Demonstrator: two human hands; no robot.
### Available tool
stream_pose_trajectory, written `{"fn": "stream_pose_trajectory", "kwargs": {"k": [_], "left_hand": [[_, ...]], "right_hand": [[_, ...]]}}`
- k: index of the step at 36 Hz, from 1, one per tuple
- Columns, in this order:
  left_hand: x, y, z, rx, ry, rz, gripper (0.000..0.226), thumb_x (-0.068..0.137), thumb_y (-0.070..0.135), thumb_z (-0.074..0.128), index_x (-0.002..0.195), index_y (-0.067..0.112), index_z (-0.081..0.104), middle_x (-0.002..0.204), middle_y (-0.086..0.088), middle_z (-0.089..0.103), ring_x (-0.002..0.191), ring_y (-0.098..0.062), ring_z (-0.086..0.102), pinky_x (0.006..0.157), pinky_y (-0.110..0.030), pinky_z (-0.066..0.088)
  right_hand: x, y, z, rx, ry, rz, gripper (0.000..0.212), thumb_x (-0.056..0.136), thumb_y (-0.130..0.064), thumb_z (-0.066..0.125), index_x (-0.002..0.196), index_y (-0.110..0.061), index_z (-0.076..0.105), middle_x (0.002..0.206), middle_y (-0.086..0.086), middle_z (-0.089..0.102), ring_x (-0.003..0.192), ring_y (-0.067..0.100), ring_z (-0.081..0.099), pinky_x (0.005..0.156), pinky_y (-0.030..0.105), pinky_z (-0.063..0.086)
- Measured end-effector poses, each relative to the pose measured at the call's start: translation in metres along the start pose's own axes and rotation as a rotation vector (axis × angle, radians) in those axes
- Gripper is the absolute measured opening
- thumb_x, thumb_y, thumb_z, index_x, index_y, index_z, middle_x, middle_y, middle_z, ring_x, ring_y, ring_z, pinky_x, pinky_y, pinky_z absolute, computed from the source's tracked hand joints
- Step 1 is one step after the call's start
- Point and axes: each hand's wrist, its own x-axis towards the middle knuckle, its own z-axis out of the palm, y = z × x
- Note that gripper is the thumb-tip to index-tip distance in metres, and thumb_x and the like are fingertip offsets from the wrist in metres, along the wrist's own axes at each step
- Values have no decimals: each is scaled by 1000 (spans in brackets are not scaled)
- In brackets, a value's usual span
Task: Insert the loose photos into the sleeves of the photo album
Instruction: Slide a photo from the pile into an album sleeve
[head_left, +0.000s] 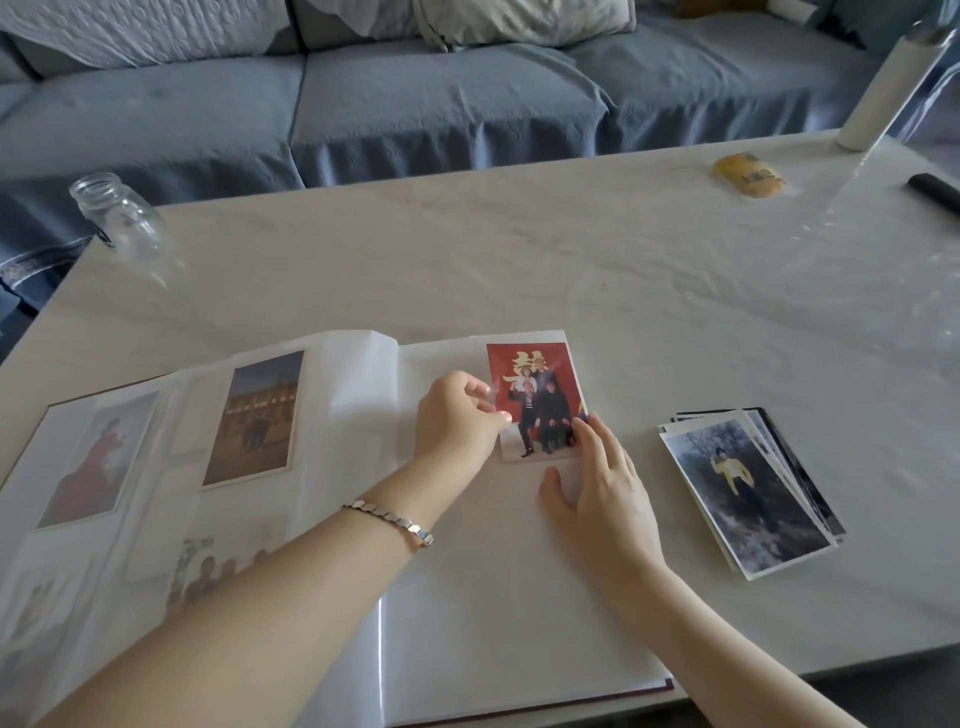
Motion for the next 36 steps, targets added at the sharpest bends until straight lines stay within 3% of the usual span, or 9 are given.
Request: {"fn": "stream_pose_trajectory", "kwargs": {"k": [4,14,17,22,26,29,31,33,36], "left_hand": [[-4,-2,3,51,63,84,22,79,11,71,93,18,54,80,7,59,68,-7,54,49,-8,36],[-11,-8,14,-31,148,153,23,83,6,66,92,22,52,95,8,59,65,4,54,54,-1,37],[-11,-11,14,-40,154,161,20,84,6,65,90,22,54,94,7,63,70,-3,58,58,-3,40],[-9,-13,16,-106,158,89,18,82,6,64,89,21,56,85,5,66,75,-19,66,73,-35,55],[-5,-13,14,-110,152,8,19,79,11,67,91,21,56,78,4,69,75,-22,67,75,-34,54],[-1,-11,10,-16,117,4,22,81,16,66,99,20,54,82,3,67,77,-20,66,64,-26,49],[0,-8,7,118,68,50,23,84,18,64,104,18,52,84,4,64,75,-18,62,58,-24,43],[0,-5,6,285,21,136,24,88,19,61,109,15,51,92,-1,63,81,-21,60,67,-28,46],[-4,-3,8,418,9,217,31,90,19,57,120,14,49,110,-6,55,95,-25,56,76,-31,44]], "right_hand": [[1,0,1,6,9,-6,59,90,-26,52,143,-12,31,153,-3,24,137,14,26,106,19,20],[3,2,0,8,18,-13,56,91,-27,50,142,-13,32,154,-5,21,136,14,27,106,20,21],[3,3,2,13,27,-21,55,90,-26,51,141,-13,34,153,-3,23,135,15,28,106,21,22],[3,4,3,19,30,-34,54,90,-24,52,140,-13,36,153,-2,25,135,15,29,106,22,22],[2,6,1,61,84,-68,44,88,-18,53,131,-10,49,146,2,37,128,14,33,103,26,28],[-3,12,-7,49,214,-170,39,73,-11,57,112,-8,63,130,13,53,117,19,40,98,32,36],[-8,21,-16,-46,246,-191,38,72,-7,65,110,-9,64,131,17,52,122,27,44,99,41,35],[-11,33,-28,-142,252,-109,43,71,-5,74,112,-5,63,137,24,45,127,39,43,102,50,31],[-11,48,-53,-248,143,93,50,84,-22,65,130,-7,52,148,20,31,139,34,26,110,46,25]]}}
